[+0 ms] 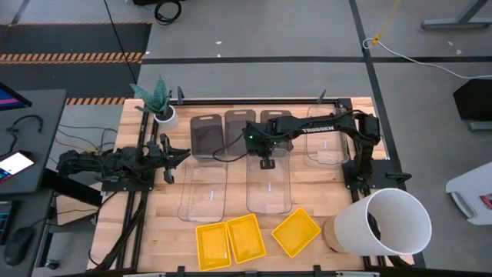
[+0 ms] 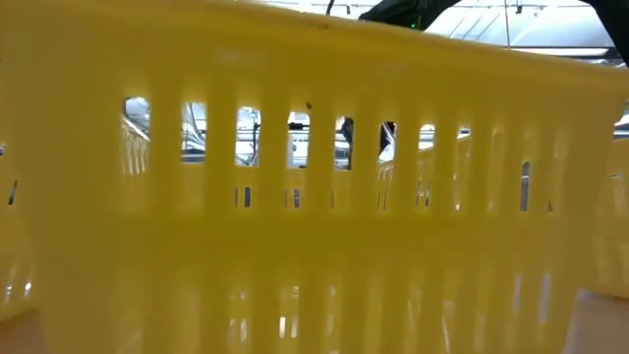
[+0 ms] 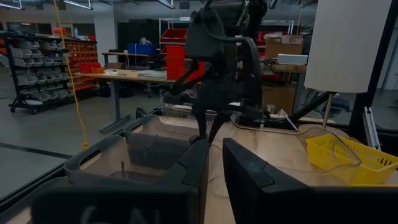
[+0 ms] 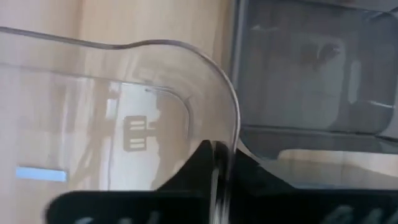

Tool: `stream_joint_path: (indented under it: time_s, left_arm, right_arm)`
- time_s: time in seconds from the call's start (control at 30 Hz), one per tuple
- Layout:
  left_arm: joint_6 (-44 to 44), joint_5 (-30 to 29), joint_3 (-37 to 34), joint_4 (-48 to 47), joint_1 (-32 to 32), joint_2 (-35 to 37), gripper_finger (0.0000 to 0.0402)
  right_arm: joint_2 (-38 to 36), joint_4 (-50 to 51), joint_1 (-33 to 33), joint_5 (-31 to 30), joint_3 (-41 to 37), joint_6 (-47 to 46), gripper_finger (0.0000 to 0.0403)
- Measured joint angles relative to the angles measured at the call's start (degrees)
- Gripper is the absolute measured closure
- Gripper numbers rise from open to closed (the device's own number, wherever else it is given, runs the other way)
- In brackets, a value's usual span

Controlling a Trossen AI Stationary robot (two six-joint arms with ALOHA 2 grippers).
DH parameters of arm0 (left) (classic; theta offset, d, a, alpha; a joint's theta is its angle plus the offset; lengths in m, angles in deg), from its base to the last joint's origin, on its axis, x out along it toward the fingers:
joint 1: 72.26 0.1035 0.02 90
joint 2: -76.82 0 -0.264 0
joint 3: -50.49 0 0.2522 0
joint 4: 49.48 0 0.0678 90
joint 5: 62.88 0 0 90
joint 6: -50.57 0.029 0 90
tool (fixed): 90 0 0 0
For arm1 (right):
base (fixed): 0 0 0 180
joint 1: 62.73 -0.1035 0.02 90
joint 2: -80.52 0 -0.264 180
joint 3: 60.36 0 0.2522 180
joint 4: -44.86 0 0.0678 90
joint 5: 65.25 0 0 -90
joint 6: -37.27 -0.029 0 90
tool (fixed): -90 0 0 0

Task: Stack baskets by color
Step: Stack the middle transparent bin on top of the right transparent bin

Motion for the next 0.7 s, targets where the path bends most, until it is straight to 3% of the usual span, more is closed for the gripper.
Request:
stream_joint_path:
  time_s: [0.37,0.7]
  left_arm:
    - [0.00,0.01,-0.01,0.00,0.01,0.00,0.0343]
    - [0.00,-0.01,-0.01,0.00,0.01,0.00,0.0348]
  right_arm:
    - [-0.15,2.32,0.01,0.84,3.57,0.06,0.0395]
    - [-0.15,14.90,0.04,0.58,16.96,-1.28,0.0397]
